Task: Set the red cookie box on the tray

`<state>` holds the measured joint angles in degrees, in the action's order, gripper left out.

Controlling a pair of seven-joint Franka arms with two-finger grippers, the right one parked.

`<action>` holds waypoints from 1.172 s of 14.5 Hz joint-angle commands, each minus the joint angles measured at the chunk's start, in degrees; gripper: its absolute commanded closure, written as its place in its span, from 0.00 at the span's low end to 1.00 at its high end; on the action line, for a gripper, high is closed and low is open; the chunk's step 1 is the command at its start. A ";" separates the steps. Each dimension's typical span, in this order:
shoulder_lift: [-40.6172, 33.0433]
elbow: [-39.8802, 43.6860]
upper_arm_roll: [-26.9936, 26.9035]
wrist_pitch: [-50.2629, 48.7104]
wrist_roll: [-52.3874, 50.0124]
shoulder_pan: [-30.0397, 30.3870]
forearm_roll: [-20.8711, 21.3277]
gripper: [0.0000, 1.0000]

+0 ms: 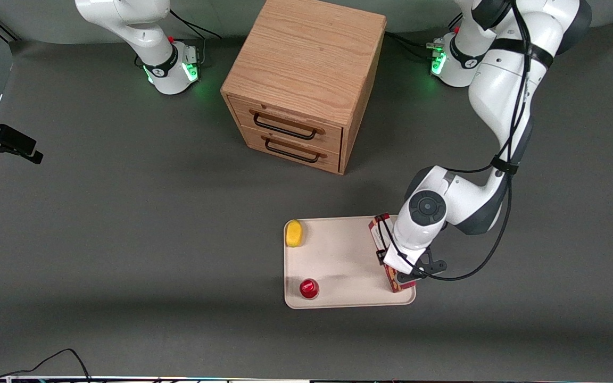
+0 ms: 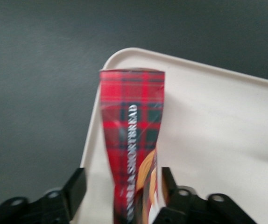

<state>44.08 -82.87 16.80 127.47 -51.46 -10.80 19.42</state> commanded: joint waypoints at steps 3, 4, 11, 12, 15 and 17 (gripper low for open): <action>-5.47 10.45 4.11 -26.54 2.13 0.51 -6.04 0.00; -8.89 9.93 3.68 -28.75 5.72 0.86 -7.97 0.00; -39.20 -17.46 -9.56 -30.01 36.99 5.17 -19.93 0.00; -42.37 -20.02 -12.38 -30.09 40.52 5.00 -20.03 0.00; -48.55 -23.12 -19.24 -31.41 50.98 5.00 -19.24 0.00; -50.40 -23.39 -21.98 -31.32 55.13 5.00 -17.85 0.00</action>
<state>-2.59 -102.79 -2.90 94.35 -0.72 -5.16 0.76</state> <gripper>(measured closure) 0.000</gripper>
